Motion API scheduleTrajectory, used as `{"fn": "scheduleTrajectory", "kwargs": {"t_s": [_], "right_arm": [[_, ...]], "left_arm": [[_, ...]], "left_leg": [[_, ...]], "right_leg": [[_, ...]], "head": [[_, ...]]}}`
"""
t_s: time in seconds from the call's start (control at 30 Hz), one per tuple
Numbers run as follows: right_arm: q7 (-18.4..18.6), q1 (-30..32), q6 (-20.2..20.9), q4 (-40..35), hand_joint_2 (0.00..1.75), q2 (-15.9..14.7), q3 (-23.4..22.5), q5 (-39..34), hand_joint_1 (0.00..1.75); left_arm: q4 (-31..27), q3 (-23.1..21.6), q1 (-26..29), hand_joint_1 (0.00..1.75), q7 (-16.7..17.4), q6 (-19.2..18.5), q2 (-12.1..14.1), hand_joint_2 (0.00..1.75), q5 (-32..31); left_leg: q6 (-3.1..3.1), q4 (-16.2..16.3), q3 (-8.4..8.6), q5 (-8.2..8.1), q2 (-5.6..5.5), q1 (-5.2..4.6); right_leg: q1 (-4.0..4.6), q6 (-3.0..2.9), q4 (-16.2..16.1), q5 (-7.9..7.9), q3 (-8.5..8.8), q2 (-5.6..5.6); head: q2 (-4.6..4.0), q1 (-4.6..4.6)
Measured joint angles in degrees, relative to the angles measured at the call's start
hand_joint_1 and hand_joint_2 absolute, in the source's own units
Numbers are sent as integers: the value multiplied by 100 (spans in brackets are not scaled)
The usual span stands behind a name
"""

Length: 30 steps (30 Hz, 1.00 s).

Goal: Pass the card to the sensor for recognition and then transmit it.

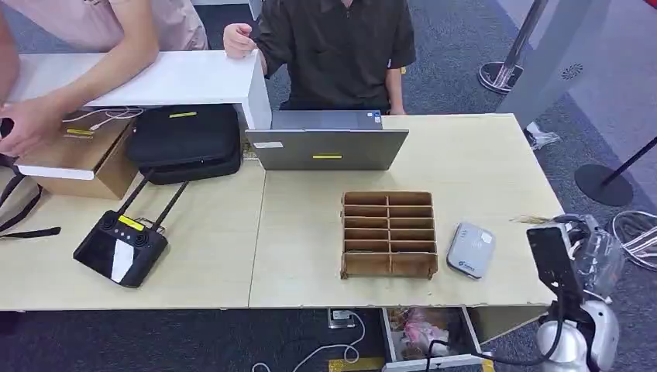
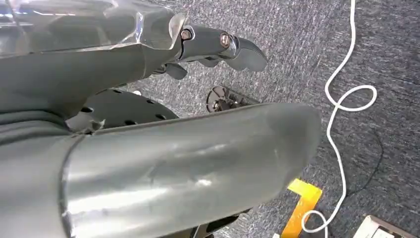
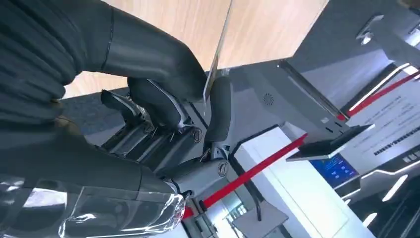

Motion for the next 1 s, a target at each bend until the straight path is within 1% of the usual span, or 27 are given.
{"fn": "scheduleTrajectory", "kwargs": {"t_s": [0.17,0.33,0.5,0.83,1.0], "right_arm": [[20,3,179,39,175,138,98,-138,175],[37,-11,199,256,175,300,245,-184,175],[140,-95,239,514,175,426,374,-75,175],[188,-104,234,748,175,580,376,-44,175],[186,-99,236,820,175,647,376,-53,175]], "left_arm": [[-7,-103,-1,0,42,-17,0,0,-7],[-7,-208,-2,0,68,-22,2,0,-7],[-9,-297,-3,0,118,-20,7,0,-50],[-9,-481,-13,0,177,-2,9,0,-118],[-9,-490,-14,0,182,-4,11,0,-98]], "left_leg": [[-2,-1,2,1,0,0],[-2,-2,1,2,0,1],[-2,-2,1,2,-3,0],[-2,-2,3,2,-1,0],[-3,-2,3,2,-1,0]], "right_leg": [[0,-1,1,0,0,0],[1,-2,4,-1,0,0],[0,-3,4,-2,-1,-2],[0,-4,4,-2,-1,0],[0,-4,4,-2,-1,0]], "head": [[0,0],[0,2],[0,0],[0,0],[0,2]]}}
